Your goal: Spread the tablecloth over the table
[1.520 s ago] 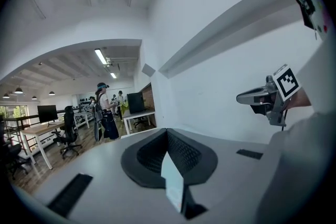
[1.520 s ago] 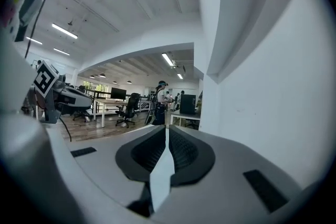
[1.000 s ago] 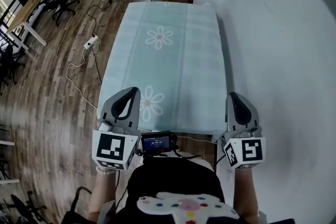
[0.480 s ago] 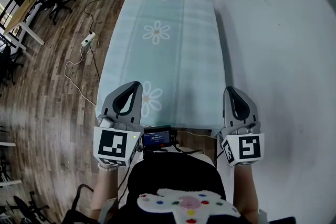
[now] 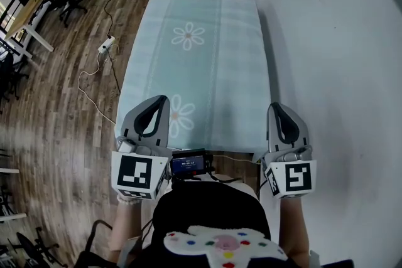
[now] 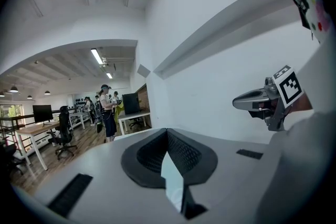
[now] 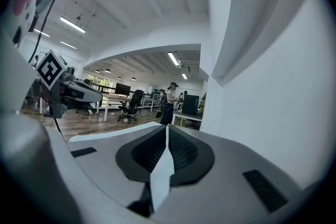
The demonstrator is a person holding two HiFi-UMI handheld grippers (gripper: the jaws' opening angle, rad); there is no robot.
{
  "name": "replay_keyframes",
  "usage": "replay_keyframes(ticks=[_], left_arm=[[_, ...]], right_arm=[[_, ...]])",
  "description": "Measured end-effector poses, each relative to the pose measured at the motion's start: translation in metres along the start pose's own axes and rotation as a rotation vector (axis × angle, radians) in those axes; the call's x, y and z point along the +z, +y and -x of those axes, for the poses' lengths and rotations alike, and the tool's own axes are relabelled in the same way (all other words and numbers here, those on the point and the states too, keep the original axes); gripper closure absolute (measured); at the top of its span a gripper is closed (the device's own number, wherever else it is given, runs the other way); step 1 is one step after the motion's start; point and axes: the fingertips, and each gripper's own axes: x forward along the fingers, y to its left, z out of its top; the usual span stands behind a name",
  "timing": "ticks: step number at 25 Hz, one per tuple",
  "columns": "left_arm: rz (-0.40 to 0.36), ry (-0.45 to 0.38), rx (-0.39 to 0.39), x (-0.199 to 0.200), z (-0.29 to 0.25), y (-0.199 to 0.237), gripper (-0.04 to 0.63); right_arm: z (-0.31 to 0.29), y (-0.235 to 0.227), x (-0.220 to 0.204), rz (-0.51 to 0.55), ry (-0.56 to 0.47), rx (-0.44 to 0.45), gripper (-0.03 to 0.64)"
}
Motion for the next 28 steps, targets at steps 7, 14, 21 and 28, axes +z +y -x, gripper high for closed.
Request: replay_keyframes(ticks=[7,14,21,28], left_arm=[[-0.018,0.011,-0.016,-0.0020,-0.0041,-0.0047,0.581],[-0.003,0.011,-0.027,-0.0009,-0.0063,-0.0053,0.581],[-0.009,0.016,-0.027,-0.0026,-0.0054,-0.0064,0.581],[-0.014,0.022,-0.024,-0.0027,-0.0069,-0.0074,0.581]], right_arm=[[0.0013,0.0003,-0.0021,-0.008,0.010,0.004,0.575],[0.0015,0.0000,-0.0011,-0.004,0.014,0.005,0.577],[0.0012,0.0026,-0.0012,0.015,0.013,0.010,0.577],[0.0004,0.0021,-0.0018,0.020,0.015,0.013,0.577]])
